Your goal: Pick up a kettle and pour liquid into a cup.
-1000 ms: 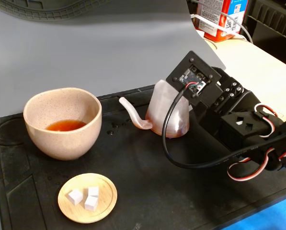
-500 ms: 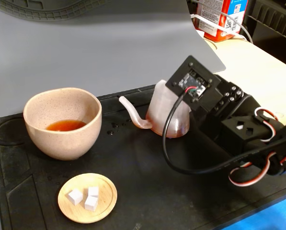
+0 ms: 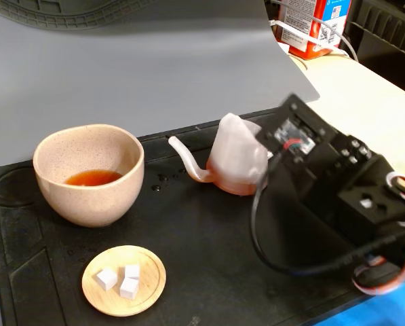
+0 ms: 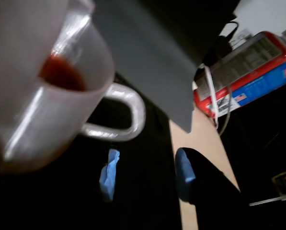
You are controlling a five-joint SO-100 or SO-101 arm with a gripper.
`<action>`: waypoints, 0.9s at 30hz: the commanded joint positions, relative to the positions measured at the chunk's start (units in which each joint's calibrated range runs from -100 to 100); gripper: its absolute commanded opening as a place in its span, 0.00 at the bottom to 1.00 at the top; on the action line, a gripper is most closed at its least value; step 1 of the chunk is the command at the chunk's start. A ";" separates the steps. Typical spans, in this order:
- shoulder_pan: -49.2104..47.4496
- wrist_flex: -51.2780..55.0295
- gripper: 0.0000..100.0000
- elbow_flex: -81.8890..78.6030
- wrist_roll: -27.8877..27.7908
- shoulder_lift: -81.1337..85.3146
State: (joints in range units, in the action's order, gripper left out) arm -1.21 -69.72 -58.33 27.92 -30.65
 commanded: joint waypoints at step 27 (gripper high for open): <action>-1.42 84.29 0.01 -38.68 19.29 117.68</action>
State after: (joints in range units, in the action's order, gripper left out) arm -2.49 -6.08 -99.61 46.46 77.23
